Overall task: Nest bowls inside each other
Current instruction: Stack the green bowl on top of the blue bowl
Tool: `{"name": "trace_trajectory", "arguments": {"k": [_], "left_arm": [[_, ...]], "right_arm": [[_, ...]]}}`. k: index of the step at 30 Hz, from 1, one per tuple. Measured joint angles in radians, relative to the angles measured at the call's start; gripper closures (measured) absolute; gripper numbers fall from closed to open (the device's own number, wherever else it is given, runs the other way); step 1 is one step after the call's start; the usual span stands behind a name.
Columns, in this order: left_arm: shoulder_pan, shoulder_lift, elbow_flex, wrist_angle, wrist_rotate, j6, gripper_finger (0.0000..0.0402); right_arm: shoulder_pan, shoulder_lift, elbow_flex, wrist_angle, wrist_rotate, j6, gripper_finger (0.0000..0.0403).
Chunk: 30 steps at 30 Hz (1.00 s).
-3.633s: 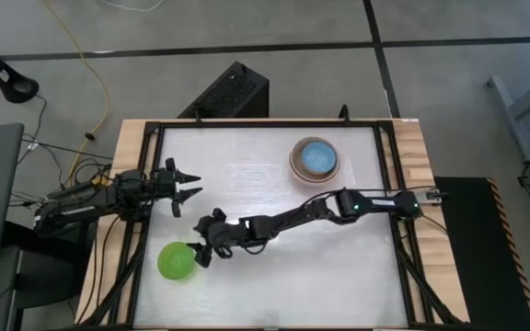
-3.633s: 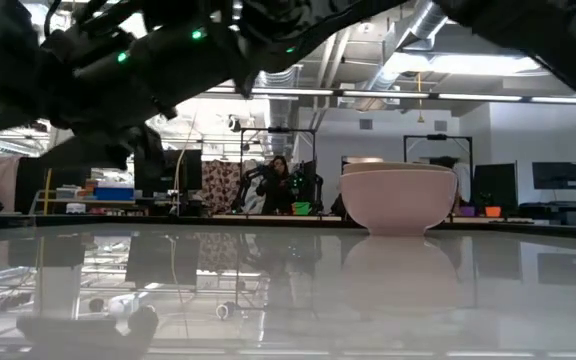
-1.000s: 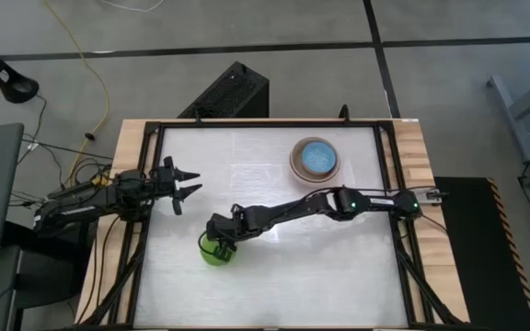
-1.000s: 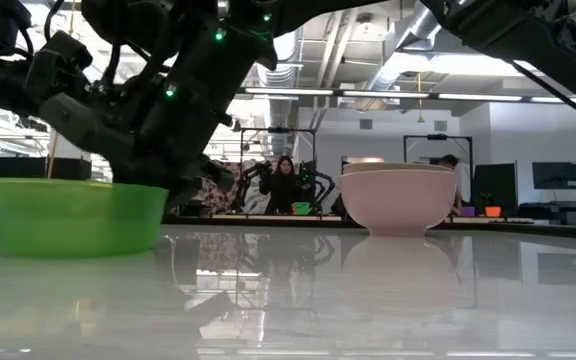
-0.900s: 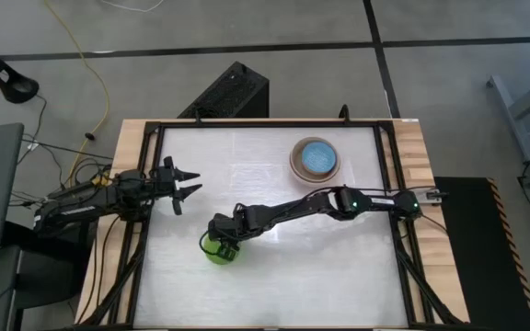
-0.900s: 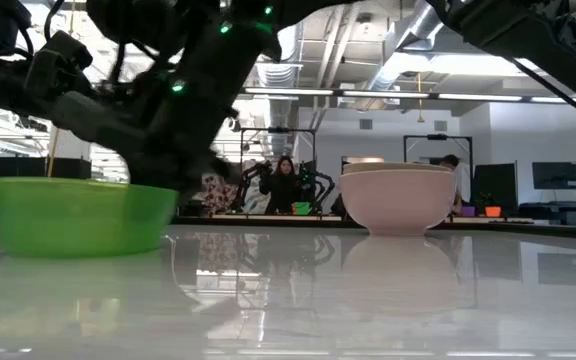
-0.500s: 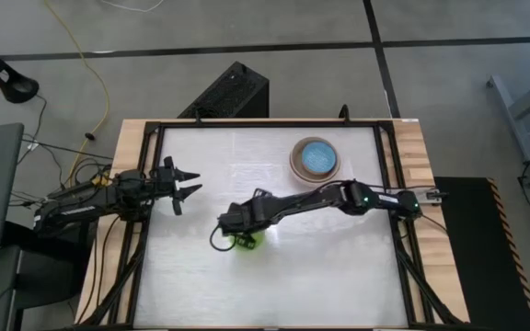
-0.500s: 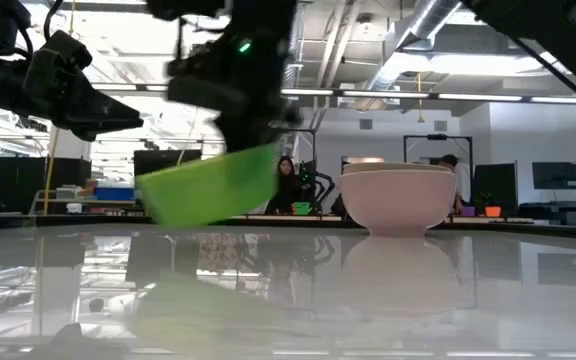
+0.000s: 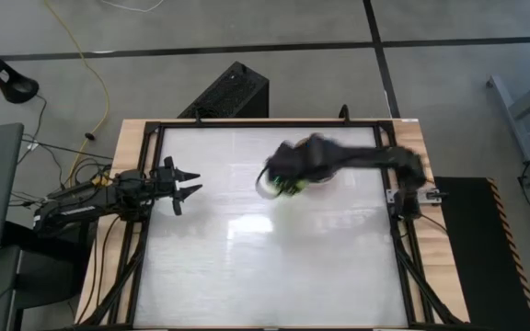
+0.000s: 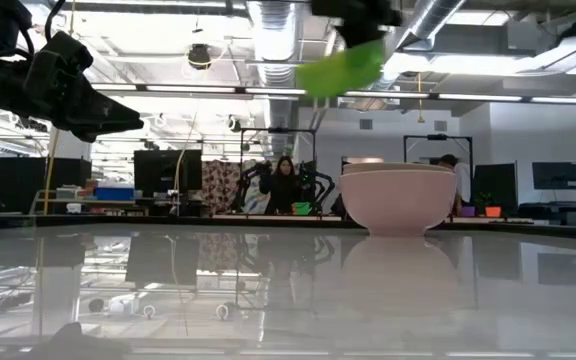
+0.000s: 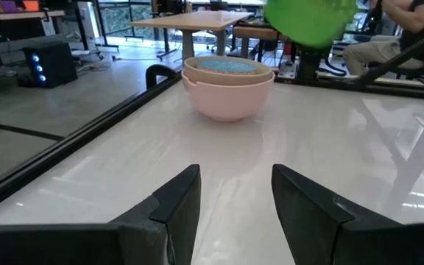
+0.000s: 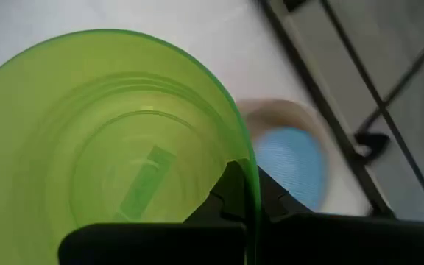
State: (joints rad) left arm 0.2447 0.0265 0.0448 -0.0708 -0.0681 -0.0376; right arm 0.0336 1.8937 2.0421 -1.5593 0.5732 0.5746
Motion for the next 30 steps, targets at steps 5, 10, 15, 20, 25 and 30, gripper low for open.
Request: {"name": "trace_trajectory", "arguments": {"k": [5,10,15,20,25,30], "left_arm": [[0.000,0.000,0.000,0.000,0.000,0.000,0.0244],[0.000,0.000,0.000,0.000,0.000,0.000,0.0244],[0.000,0.000,0.000,0.000,0.000,0.000,0.0244],[0.000,0.000,0.000,0.000,0.000,0.000,0.0244],[0.000,0.000,0.000,0.000,0.000,0.000,0.0244],[0.000,0.000,0.000,0.000,0.000,0.000,0.0244]], "right_arm": [[-0.142,-0.290,-0.310,0.153,-0.018,0.002,0.0398],[-0.319,-0.539,-0.656,0.463,-0.160,-0.058,0.0398],[-0.480,-0.685,-0.912,0.714,-0.392,-0.085,0.0398],[-0.583,-0.696,-1.053,0.800,-0.471,-0.121,0.0398],[-0.627,-0.673,-1.120,0.906,-0.501,-0.154,0.0398],[-0.654,-0.612,-1.122,0.942,-0.503,-0.189,0.0398]]}}
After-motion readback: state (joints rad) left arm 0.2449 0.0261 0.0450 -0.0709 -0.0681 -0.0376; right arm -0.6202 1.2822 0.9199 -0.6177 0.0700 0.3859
